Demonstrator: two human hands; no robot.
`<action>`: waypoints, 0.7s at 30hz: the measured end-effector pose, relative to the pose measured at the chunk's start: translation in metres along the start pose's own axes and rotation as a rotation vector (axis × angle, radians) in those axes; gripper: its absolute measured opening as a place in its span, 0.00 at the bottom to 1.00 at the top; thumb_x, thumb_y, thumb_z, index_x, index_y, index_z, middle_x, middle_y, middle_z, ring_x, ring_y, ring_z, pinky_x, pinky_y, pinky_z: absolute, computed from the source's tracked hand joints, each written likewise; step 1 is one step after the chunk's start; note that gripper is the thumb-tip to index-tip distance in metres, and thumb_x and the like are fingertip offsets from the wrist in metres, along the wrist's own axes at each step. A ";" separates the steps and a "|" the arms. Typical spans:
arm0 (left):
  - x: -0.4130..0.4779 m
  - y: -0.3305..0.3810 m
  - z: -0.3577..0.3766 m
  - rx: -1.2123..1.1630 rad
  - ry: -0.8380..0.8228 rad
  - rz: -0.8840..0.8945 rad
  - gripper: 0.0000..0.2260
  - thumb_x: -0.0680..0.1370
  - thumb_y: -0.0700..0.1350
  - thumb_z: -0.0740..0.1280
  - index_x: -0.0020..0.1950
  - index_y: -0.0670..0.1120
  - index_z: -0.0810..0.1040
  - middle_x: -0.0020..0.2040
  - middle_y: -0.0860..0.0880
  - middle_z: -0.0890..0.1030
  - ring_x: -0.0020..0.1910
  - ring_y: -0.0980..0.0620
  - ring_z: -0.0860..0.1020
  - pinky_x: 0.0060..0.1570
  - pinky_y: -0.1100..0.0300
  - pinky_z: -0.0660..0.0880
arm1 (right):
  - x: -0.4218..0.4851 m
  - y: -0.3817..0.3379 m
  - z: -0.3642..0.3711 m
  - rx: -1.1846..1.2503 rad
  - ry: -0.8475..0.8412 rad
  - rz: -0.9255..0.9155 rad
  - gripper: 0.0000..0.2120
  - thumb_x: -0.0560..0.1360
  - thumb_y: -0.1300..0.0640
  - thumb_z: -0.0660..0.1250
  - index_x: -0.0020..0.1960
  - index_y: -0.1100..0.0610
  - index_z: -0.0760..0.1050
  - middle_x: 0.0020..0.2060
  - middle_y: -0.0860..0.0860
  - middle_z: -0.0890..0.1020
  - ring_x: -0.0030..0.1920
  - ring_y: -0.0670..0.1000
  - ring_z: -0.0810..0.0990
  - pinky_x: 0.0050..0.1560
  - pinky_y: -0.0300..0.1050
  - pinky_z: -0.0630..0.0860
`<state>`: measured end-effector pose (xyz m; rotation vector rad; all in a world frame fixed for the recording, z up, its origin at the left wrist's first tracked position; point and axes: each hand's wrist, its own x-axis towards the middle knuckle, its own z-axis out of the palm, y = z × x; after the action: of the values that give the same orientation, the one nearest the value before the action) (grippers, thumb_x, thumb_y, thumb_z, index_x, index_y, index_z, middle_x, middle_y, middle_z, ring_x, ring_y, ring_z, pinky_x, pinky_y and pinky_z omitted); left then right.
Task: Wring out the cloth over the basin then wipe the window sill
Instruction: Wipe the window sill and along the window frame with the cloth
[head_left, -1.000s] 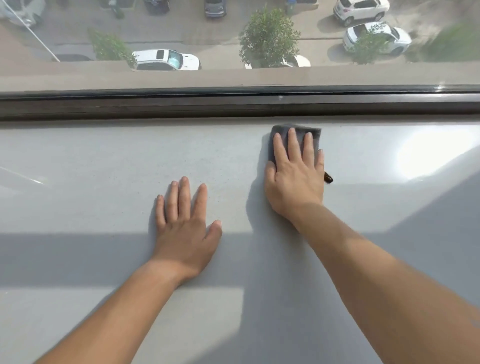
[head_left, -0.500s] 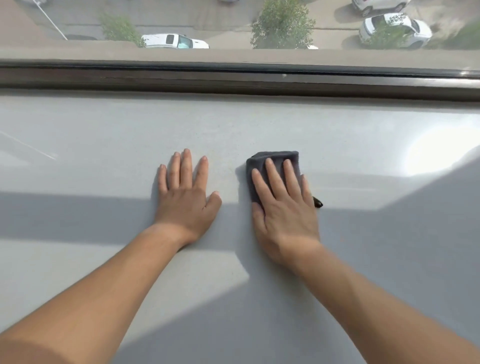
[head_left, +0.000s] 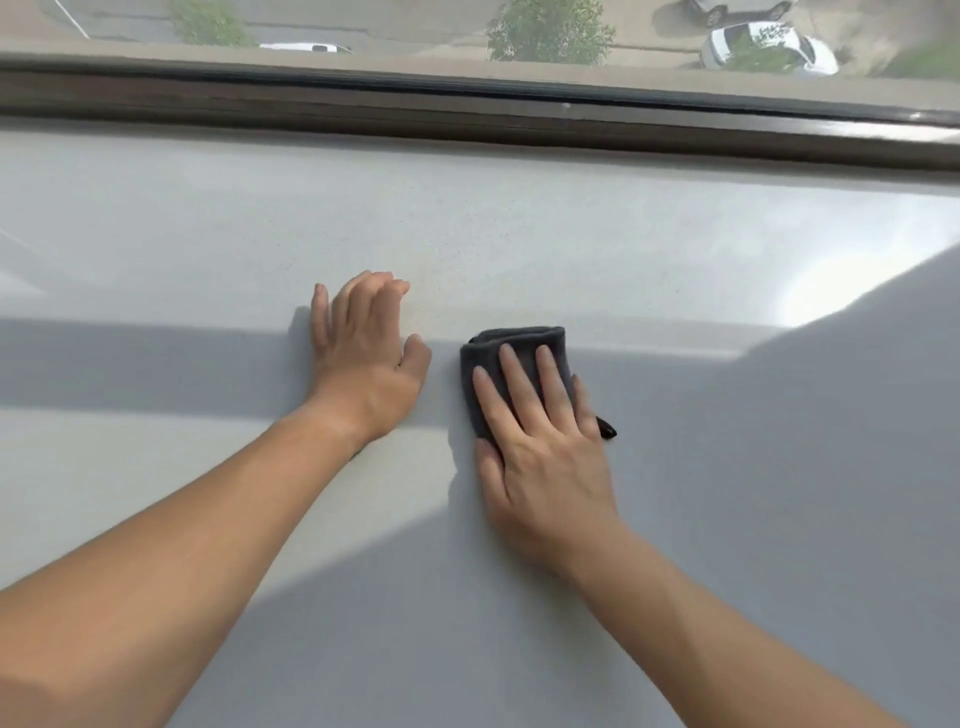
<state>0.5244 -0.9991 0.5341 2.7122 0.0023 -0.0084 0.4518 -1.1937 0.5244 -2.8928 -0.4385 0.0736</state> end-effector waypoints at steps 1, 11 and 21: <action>-0.015 0.001 -0.002 0.011 0.004 -0.030 0.27 0.74 0.50 0.52 0.73 0.45 0.63 0.76 0.45 0.62 0.78 0.47 0.53 0.76 0.44 0.38 | -0.013 -0.001 0.000 -0.010 -0.050 -0.066 0.29 0.79 0.47 0.57 0.79 0.49 0.61 0.80 0.51 0.60 0.80 0.59 0.54 0.77 0.62 0.54; -0.121 0.003 0.000 0.060 -0.174 -0.087 0.31 0.77 0.55 0.50 0.81 0.53 0.51 0.82 0.49 0.42 0.79 0.53 0.35 0.75 0.52 0.31 | -0.034 0.004 -0.007 -0.010 -0.012 0.270 0.30 0.80 0.47 0.52 0.81 0.48 0.52 0.82 0.50 0.51 0.81 0.57 0.44 0.78 0.63 0.47; -0.122 0.000 0.002 0.166 -0.229 -0.051 0.30 0.80 0.53 0.51 0.81 0.51 0.45 0.81 0.45 0.39 0.79 0.48 0.34 0.75 0.45 0.32 | -0.076 0.020 -0.010 0.017 -0.060 0.441 0.30 0.80 0.46 0.48 0.82 0.46 0.48 0.82 0.45 0.45 0.81 0.52 0.39 0.79 0.58 0.39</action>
<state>0.4028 -0.9997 0.5334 2.8598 0.0032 -0.3488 0.3856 -1.2368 0.5311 -2.9196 0.1972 0.2313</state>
